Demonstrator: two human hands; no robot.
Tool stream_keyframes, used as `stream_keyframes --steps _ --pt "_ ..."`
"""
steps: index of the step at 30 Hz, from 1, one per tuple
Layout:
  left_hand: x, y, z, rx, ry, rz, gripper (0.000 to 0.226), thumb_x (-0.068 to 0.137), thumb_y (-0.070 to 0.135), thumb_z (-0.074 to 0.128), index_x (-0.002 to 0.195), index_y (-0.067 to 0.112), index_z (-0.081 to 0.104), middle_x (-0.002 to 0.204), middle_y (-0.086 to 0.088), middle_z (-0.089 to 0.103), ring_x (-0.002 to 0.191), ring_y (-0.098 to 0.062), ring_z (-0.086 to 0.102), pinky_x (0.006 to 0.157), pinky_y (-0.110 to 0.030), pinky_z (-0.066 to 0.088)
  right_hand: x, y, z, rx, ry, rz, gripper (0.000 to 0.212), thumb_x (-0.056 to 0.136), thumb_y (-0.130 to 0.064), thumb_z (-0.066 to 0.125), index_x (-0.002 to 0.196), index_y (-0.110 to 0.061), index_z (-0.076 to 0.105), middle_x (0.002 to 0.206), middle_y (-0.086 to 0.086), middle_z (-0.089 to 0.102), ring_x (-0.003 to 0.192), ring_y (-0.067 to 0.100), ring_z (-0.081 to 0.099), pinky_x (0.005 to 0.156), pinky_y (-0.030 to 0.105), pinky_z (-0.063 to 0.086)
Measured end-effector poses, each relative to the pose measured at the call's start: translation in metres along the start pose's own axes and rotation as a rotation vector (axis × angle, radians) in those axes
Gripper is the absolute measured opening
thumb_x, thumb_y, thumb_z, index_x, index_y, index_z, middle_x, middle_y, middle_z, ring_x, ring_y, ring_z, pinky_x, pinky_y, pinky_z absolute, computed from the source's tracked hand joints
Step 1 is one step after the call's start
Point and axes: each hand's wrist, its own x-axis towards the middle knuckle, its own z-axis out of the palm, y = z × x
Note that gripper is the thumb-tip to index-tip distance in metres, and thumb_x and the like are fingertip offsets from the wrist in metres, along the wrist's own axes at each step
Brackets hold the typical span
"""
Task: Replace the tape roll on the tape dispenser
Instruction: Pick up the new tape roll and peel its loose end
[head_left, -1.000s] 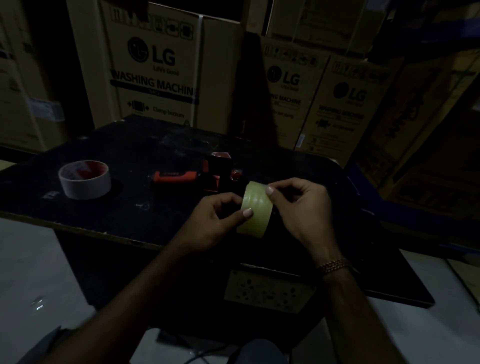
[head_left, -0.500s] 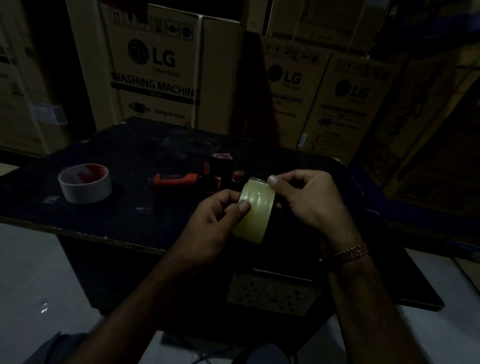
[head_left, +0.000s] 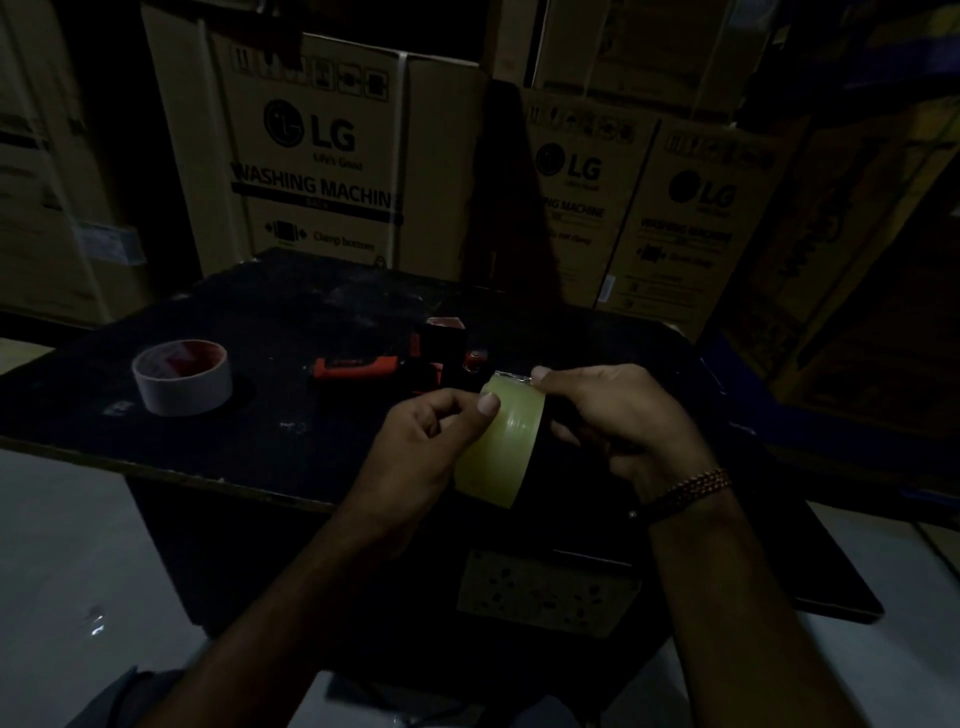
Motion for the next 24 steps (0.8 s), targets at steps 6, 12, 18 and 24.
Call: stream_keyframes --steps 6,12,18,24 --pt "-0.003 0.003 0.000 0.039 -0.039 -0.010 0.029 0.091 0.038 0.068 0.106 0.014 0.075 0.098 -0.006 0.081 0.091 -0.022 0.077 0.075 -0.040 0.064 -0.004 -0.001 -0.005 -0.051 -0.038 -0.043 0.008 0.089 -0.015 0.081 0.092 -0.008 0.081 0.093 0.009 0.081 0.069 0.010 0.076 0.051 0.018 0.055" --pt "-0.005 -0.005 0.006 0.091 -0.046 -0.024 0.036 0.090 0.037 0.071 0.115 0.011 0.073 0.100 -0.011 0.082 0.097 -0.028 0.079 0.083 -0.045 0.064 -0.001 0.011 0.001 -0.139 0.045 -0.119 0.009 0.095 -0.017 0.075 0.092 -0.009 0.078 0.097 0.010 0.079 0.084 0.019 0.076 0.067 0.030 0.063" --pt "-0.006 -0.008 0.008 0.167 -0.033 -0.001 0.019 0.099 0.024 0.069 0.112 0.011 0.073 0.094 -0.003 0.083 0.088 -0.010 0.078 0.068 -0.018 0.057 0.006 0.027 0.008 -0.296 0.120 -0.252 0.013 0.100 -0.024 0.067 0.090 -0.021 0.073 0.090 -0.006 0.072 0.083 0.009 0.067 0.063 0.023 0.049" --pt "-0.004 -0.004 0.006 0.166 -0.029 0.018 0.018 0.099 0.022 0.069 0.112 0.010 0.073 0.094 -0.003 0.083 0.087 -0.010 0.078 0.068 -0.020 0.058 0.011 0.034 0.012 -0.305 0.165 -0.392 0.012 0.101 -0.024 0.066 0.097 -0.017 0.076 0.094 -0.004 0.074 0.086 0.010 0.069 0.068 0.024 0.050"
